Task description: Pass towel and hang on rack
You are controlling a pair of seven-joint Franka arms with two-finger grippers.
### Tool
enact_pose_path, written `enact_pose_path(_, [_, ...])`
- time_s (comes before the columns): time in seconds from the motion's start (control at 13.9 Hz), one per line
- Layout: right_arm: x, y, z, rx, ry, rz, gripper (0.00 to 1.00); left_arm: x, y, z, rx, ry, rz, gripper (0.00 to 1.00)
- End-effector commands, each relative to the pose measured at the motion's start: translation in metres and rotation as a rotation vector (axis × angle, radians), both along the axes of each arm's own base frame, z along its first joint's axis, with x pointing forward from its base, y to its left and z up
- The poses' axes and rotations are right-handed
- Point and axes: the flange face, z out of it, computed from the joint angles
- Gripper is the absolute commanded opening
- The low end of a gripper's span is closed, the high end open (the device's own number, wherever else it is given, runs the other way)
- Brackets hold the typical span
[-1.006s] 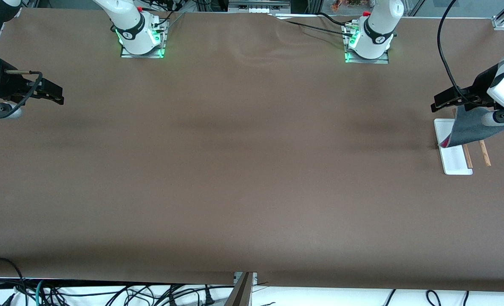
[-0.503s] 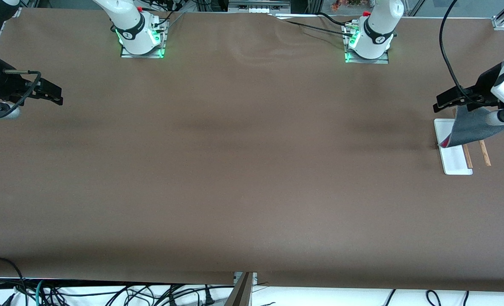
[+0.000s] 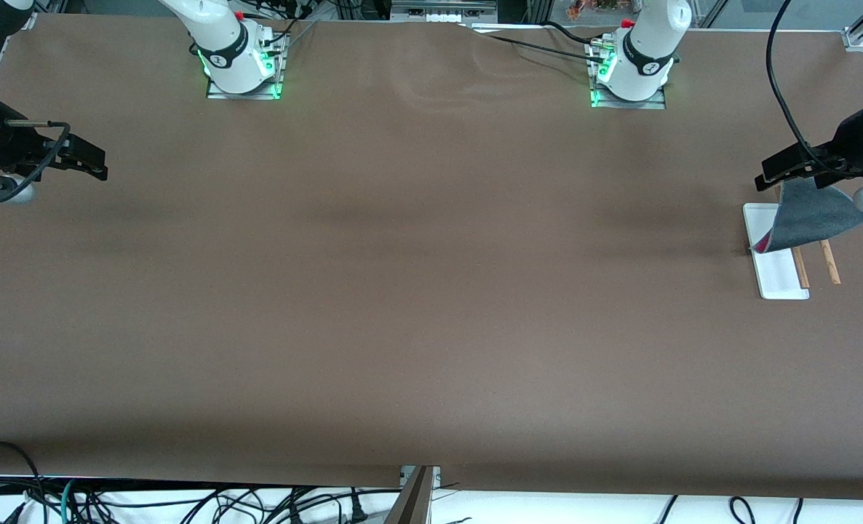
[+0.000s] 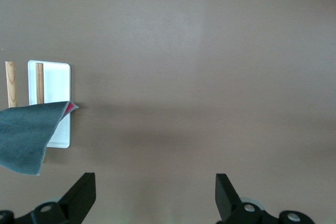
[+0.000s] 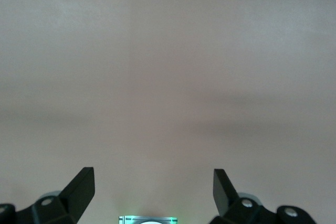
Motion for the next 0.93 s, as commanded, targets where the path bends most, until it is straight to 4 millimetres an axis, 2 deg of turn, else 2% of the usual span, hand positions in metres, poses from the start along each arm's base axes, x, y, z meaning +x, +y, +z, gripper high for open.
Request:
enact_pose_path(0.0, [0.0035, -0.0008, 0.0053, -0.004, -0.007, 0.014, 1.0, 0.005, -0.0015, 0.0042, 0.008, 0.009, 0.002, 1.0])
enact_pose_path(0.29, [0.0036, -0.0023, 0.0053, -0.002, -0.007, 0.011, 1.0, 0.0119, -0.0011, 0.0005, 0.008, -0.008, -0.001, 1.0])
enact_pose_path(0.86, [0.0036, -0.0022, 0.0053, -0.001, -0.007, 0.011, 1.0, 0.0123, -0.0023, 0.0008, 0.005, -0.011, 0.002, 1.0])
